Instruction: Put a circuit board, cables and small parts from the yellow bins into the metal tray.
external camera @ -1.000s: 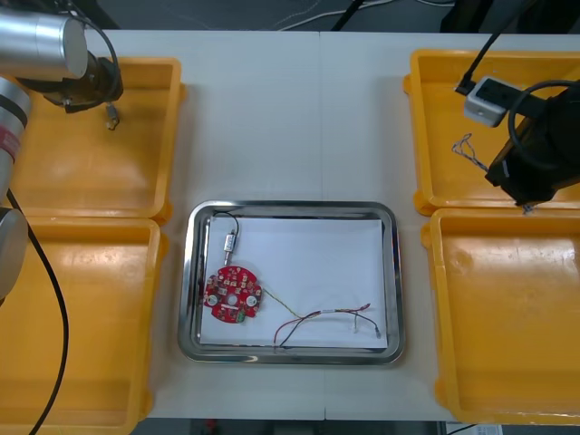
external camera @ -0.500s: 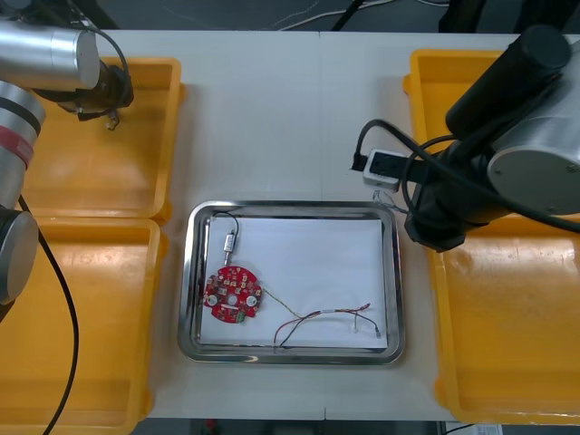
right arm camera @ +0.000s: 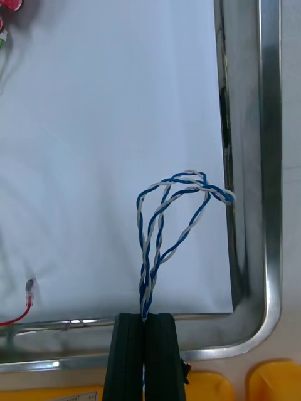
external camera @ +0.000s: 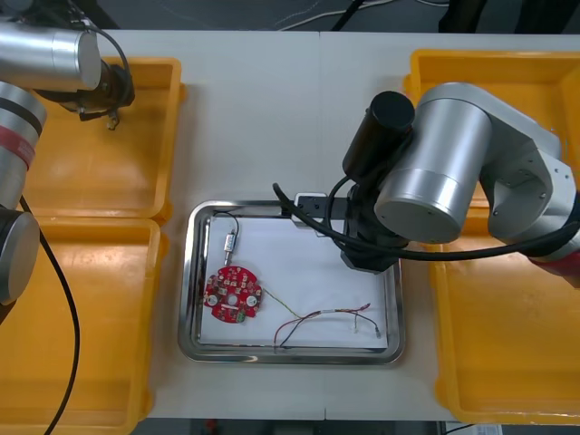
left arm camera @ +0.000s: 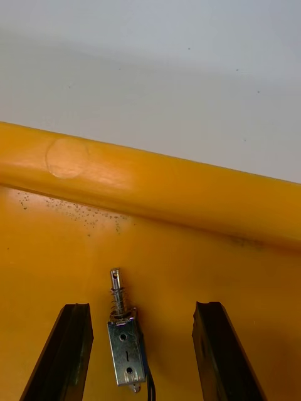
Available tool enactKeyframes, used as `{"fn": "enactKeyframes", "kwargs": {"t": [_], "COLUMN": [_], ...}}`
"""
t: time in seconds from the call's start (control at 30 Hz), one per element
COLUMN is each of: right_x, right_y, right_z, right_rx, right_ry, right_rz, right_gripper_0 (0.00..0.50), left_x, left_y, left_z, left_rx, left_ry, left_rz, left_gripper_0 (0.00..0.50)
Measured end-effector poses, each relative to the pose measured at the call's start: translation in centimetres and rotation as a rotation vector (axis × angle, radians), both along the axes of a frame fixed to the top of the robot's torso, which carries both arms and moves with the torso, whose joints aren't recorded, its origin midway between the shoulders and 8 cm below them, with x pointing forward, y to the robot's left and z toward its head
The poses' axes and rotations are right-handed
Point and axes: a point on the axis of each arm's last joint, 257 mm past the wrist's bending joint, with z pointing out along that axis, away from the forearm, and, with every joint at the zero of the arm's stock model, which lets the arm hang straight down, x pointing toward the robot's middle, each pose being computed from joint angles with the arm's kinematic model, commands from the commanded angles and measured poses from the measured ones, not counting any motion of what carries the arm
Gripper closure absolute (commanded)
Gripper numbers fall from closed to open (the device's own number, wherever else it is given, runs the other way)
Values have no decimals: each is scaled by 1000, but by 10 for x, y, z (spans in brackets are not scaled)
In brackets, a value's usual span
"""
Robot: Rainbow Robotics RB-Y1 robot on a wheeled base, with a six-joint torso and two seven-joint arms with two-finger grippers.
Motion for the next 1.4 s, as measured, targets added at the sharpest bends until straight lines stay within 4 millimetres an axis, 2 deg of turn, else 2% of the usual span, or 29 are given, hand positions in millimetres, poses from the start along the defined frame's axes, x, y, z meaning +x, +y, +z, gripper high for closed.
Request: {"fn": "enactKeyframes", "kwargs": {"t": [0.57, 0.83, 0.93, 0.97, 1.0, 1.03, 1.07, 1.27, 1.33, 1.4], "right_x": [14, 21, 21, 21, 21, 21, 21, 21, 20, 17], "right_y": [38, 35, 35, 35, 35, 35, 35, 35, 37, 35], "right_z": [-39, -50, -51, -51, -51, -51, -51, -50, -48, -45], "right_rx": [-14, -26, -27, -27, -27, -27, -27, -27, -26, -37], "right_ry": [55, 63, 64, 64, 64, 64, 64, 61, 58, 61], "right_rz": [-6, -2, -2, -2, -2, -2, -1, 1, 6, 10], "right_gripper_0": [500, 499, 431, 431, 194, 88, 9, 0, 0, 0], "left_x": [-5, -8, -10, -11, -12, -13, -13, -17, -17, -17], "left_y": [3, 5, 6, 7, 7, 7, 8, 10, 10, 10], "left_z": [-9, -15, -19, -21, -22, -23, -24, -32, -32, -32], "left_rx": [2, 8, 26, 30, 33, 35, 39, 43, 43, 42], "left_ry": [25, 39, 50, 57, 62, 66, 69, 82, 82, 83], "left_rz": [6, 4, -10, -13, -15, -17, -20, -20, -20, -20], "left_gripper_0": [44, 44, 46, 48, 48, 49, 49, 62, 99, 193]}}
